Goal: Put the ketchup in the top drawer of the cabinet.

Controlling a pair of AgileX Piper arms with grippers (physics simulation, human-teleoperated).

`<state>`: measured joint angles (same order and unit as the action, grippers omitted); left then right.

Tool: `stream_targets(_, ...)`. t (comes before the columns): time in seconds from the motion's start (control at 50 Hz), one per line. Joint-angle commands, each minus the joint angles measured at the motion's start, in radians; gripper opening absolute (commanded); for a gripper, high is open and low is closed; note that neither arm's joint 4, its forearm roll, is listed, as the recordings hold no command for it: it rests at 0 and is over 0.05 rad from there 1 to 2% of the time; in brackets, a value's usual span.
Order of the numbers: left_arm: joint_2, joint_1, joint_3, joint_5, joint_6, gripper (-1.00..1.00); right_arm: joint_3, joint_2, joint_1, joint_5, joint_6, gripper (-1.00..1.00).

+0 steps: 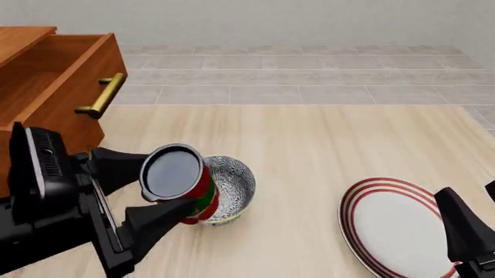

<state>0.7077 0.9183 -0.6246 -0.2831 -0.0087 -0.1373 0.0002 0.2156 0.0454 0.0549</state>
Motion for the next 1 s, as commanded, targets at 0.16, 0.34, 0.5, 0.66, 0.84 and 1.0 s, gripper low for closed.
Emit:
stream_targets(0.16,-0.223,-0.137,-0.206,-0.406,0.073,-1.0,0.018,0.0,-0.008,-0.009,0.024,1.0)
stream_targets(0.34,-0.242,-0.176,-0.287,-0.499,0.093,-1.0,0.017,0.0,-0.016,-0.009,0.035,1.0)
stream_targets(0.5,-0.242,-0.253,-0.35,-0.565,0.093,-1.0,0.019,0.0,-0.02,-0.012,0.039,1.0)
stream_targets(0.66,-0.232,-0.315,-0.441,-0.636,0.099,-1.0,0.024,0.0,-0.022,-0.013,0.04,1.0)
stream_targets(0.84,-0.197,-0.385,-0.496,-0.656,0.102,-1.0,0.023,0.0,-0.026,-0.013,0.043,1.0)
stream_targets(1.0,-0.149,-0.418,-0.529,-0.66,0.101,-1.0,0.02,0.0,-0.032,-0.007,0.043,1.0)
